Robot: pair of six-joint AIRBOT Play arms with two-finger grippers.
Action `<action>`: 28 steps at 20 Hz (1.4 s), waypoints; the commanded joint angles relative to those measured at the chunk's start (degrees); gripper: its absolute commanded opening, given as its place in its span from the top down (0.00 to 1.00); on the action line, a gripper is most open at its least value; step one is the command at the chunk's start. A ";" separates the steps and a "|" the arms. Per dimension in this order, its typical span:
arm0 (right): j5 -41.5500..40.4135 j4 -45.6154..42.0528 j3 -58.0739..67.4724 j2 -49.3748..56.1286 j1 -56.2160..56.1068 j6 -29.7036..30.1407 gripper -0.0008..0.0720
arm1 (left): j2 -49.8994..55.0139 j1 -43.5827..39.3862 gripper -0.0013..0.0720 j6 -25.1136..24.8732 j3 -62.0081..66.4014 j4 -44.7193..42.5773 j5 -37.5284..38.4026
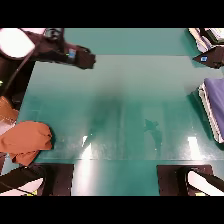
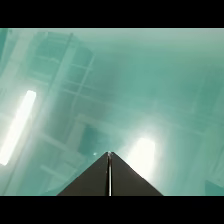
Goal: Fold the shirts.
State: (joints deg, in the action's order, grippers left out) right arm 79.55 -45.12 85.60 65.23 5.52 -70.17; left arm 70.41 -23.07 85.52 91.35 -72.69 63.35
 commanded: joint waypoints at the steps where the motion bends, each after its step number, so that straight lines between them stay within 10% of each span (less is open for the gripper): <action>1: 0.61 0.07 0.04 0.02 -0.07 -0.02 0.97 | -6.97 5.05 0.94 0.98 -3.80 -10.67 14.16; 7: 0.55 0.07 0.04 0.02 -0.07 -0.02 0.97 | -26.12 15.80 0.94 5.77 -30.32 -23.02 20.33; 9: 0.55 0.04 0.04 0.04 -0.07 -0.02 0.97 | -27.50 16.87 0.22 9.55 -38.14 -24.52 21.57; 15: 0.48 0.02 0.04 0.04 -0.04 0.00 0.97 | -27.50 16.87 0.13 16.52 -57.64 -26.84 14.16; 18: 0.33 0.00 0.04 0.13 -0.07 0.00 0.97 | -27.50 16.87 0.13 18.29 -61.70 -27.41 13.73; 21: 0.15 0.00 0.04 0.15 -0.07 0.00 0.97 | -27.50 16.87 0.93 19.17 -61.07 -27.34 15.28; 28: -0.55 0.39 0.11 -0.02 -0.04 0.00 0.97 | -28.20 16.85 0.94 18.78 -29.00 -25.99 19.69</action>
State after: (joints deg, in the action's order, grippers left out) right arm 79.46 -45.01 85.65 65.30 5.50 -70.15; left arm 42.48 -6.22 104.44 48.51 -99.88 81.01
